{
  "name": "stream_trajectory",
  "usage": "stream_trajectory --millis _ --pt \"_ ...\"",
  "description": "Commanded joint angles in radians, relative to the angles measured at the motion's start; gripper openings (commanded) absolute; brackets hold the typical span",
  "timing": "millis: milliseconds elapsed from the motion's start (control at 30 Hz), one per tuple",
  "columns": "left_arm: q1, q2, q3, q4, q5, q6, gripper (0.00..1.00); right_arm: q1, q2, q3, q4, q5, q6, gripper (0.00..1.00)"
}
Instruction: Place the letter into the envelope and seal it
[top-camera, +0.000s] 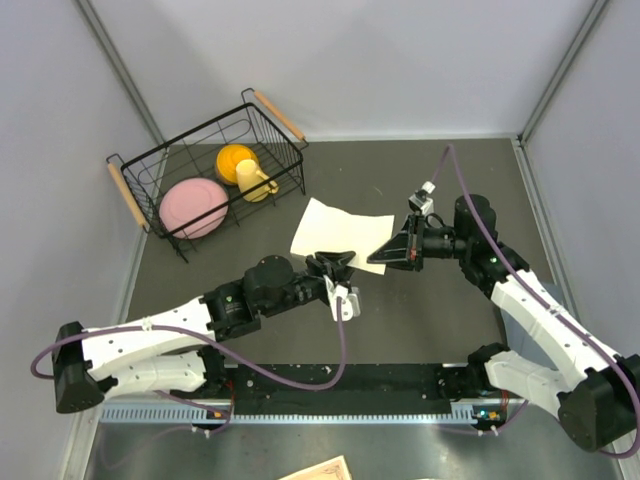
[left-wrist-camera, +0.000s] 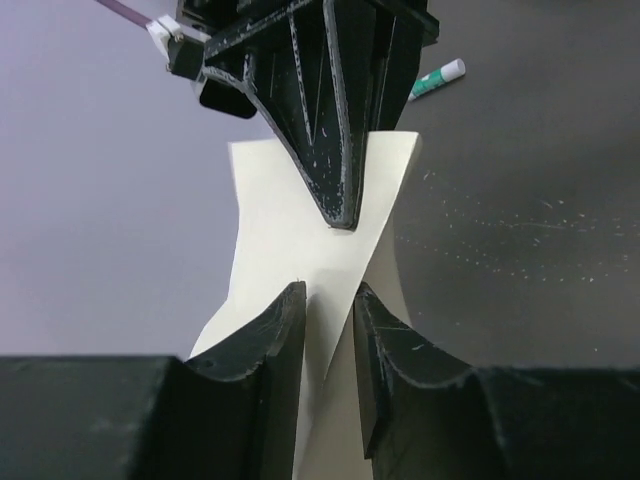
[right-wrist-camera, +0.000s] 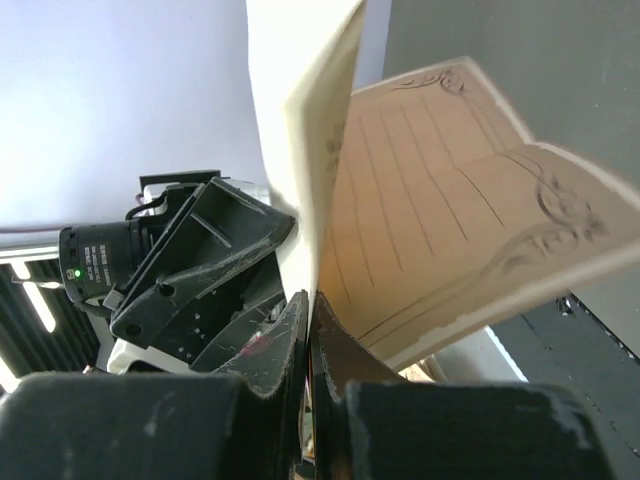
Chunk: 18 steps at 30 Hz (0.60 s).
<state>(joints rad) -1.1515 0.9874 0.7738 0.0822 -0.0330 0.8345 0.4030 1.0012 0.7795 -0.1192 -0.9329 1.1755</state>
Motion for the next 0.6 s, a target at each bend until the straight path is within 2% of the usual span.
stream_trajectory --millis 0,133,200,233,300,333,400,433,467,500,533,567 --pt "-0.004 -0.032 0.002 0.005 0.060 0.012 0.27 -0.003 -0.015 0.021 0.006 -0.004 0.004 0.00" --pt "-0.004 -0.030 0.016 -0.025 0.085 -0.006 0.19 -0.001 -0.013 0.032 -0.002 -0.001 0.003 0.00" --pt "-0.004 -0.026 0.028 -0.039 0.079 -0.023 0.08 -0.001 -0.012 0.044 -0.003 -0.003 -0.004 0.04" --pt "-0.002 -0.026 0.033 -0.054 0.074 -0.031 0.03 -0.001 -0.012 0.049 -0.002 -0.004 -0.010 0.22" --pt "0.002 -0.024 0.054 -0.068 0.061 -0.072 0.00 -0.009 -0.010 0.075 0.000 -0.023 -0.059 0.39" --pt "0.009 -0.026 0.064 -0.109 0.065 -0.093 0.00 -0.012 -0.007 0.090 -0.002 -0.036 -0.098 0.54" --pt "0.044 -0.030 0.111 -0.169 0.109 -0.170 0.00 -0.035 -0.013 0.154 -0.028 -0.075 -0.255 0.67" --pt "0.062 -0.030 0.130 -0.200 0.193 -0.201 0.00 -0.044 -0.021 0.182 -0.064 -0.079 -0.326 0.79" --pt "0.085 -0.032 0.166 -0.260 0.241 -0.274 0.00 -0.052 -0.039 0.243 -0.154 -0.075 -0.505 0.83" --pt "0.140 -0.035 0.188 -0.287 0.290 -0.314 0.00 -0.059 -0.052 0.272 -0.210 -0.045 -0.599 0.86" --pt "0.171 -0.027 0.208 -0.312 0.418 -0.349 0.00 -0.067 -0.064 0.297 -0.249 -0.043 -0.696 0.89" --pt "0.197 -0.017 0.252 -0.364 0.461 -0.420 0.00 -0.067 -0.081 0.335 -0.282 -0.038 -0.890 0.91"
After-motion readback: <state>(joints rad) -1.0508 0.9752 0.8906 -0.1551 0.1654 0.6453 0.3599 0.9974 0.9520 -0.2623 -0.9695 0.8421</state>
